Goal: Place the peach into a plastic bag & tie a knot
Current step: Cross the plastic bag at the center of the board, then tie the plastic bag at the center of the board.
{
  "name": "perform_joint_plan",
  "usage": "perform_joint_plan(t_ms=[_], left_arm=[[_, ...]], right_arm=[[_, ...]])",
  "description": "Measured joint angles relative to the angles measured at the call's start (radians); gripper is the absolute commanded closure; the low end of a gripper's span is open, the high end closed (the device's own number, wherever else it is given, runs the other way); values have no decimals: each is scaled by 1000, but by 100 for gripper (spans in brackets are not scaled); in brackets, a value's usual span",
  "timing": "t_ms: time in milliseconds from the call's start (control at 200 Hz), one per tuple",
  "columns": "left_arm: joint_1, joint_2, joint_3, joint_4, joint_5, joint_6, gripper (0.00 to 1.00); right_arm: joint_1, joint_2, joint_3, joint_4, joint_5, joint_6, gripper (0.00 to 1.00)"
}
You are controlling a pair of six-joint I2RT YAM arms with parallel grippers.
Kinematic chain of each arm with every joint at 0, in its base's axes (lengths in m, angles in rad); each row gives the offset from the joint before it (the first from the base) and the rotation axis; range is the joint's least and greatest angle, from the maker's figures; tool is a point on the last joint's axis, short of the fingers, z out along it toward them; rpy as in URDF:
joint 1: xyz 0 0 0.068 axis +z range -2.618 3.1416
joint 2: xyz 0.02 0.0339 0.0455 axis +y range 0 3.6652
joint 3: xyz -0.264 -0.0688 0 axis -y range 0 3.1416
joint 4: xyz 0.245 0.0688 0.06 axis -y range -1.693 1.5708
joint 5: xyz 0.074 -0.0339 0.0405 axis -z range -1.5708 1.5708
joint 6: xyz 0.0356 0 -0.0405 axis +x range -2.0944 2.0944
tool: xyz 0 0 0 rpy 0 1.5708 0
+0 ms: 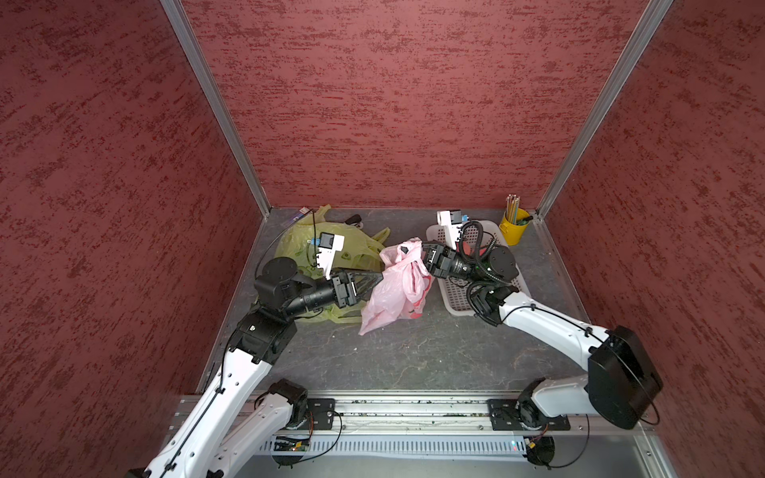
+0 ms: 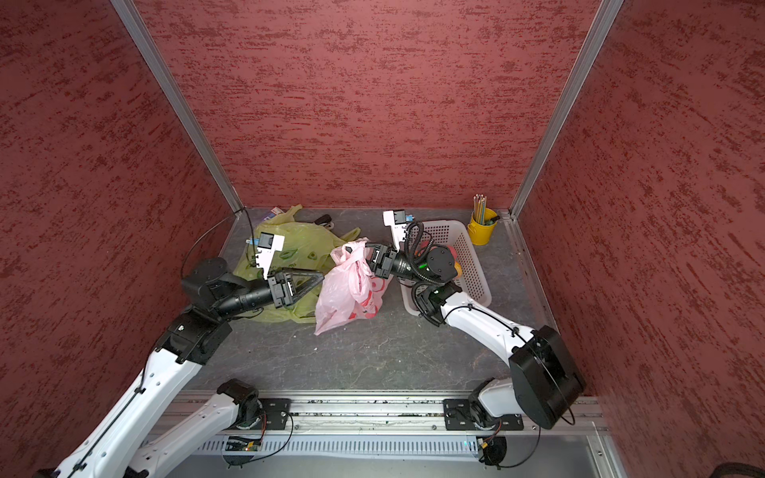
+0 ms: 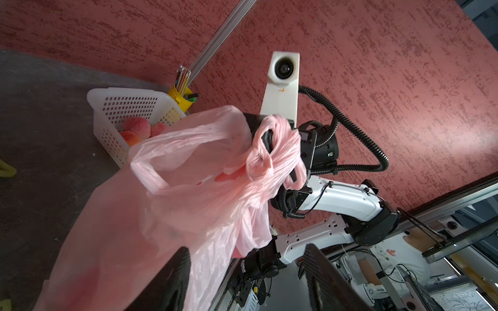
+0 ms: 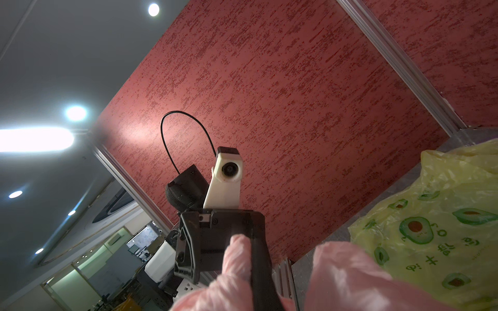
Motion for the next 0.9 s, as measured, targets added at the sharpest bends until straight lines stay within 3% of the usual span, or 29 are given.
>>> perform_joint_plan(t_ms=[225, 691, 897], left_arm=[[32, 118, 107, 74, 66, -53, 33], [-119, 276, 232, -8, 9, 66, 32], [-129, 299, 233, -36, -28, 98, 46]], right_arm=[[-1, -13, 0, -32, -1, -14, 100], [-2, -21, 0, -39, -3, -21, 100], [-2, -26, 0, -41, -8, -21, 100]])
